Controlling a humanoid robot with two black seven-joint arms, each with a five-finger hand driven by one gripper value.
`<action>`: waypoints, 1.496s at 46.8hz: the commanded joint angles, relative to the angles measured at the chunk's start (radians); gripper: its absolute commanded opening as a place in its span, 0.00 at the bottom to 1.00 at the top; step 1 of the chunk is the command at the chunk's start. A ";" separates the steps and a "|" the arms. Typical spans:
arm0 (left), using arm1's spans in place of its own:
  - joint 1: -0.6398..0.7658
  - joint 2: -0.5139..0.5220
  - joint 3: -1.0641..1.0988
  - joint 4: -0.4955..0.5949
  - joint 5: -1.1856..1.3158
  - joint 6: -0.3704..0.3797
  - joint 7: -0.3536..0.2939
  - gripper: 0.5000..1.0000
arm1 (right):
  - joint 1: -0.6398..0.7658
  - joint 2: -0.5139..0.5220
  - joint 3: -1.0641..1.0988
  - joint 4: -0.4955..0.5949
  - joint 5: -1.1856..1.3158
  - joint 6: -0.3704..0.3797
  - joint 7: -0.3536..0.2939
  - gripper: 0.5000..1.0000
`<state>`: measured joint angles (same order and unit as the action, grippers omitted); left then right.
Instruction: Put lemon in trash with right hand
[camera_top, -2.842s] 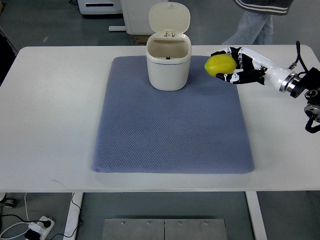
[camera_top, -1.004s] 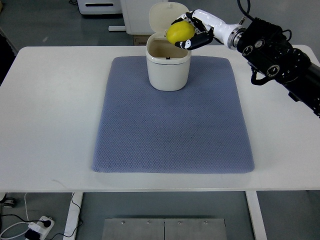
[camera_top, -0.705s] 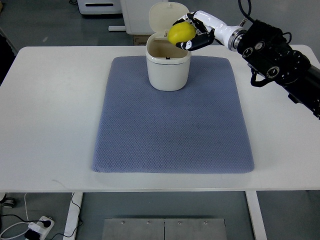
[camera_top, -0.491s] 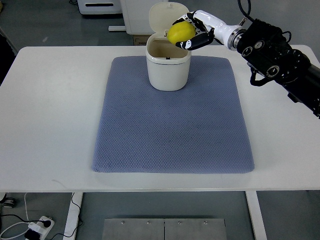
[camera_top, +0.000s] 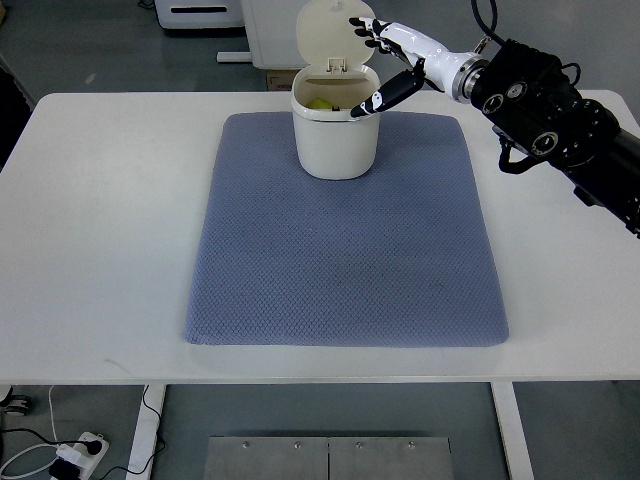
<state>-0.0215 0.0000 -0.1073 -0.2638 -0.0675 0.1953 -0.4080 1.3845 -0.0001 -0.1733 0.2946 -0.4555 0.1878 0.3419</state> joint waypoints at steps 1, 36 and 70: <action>0.000 0.000 0.000 0.000 0.000 -0.001 0.000 1.00 | -0.001 0.000 0.000 0.003 0.000 0.015 0.008 0.99; 0.000 0.000 0.000 0.000 0.000 -0.001 0.000 1.00 | -0.105 -0.299 0.170 0.275 0.052 0.078 0.054 0.99; 0.000 0.000 0.000 0.000 0.000 -0.001 0.000 1.00 | -0.375 -0.376 0.426 0.267 0.259 0.004 0.048 1.00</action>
<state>-0.0218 0.0000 -0.1074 -0.2639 -0.0675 0.1950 -0.4080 1.0260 -0.3733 0.2549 0.5616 -0.1962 0.1888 0.3852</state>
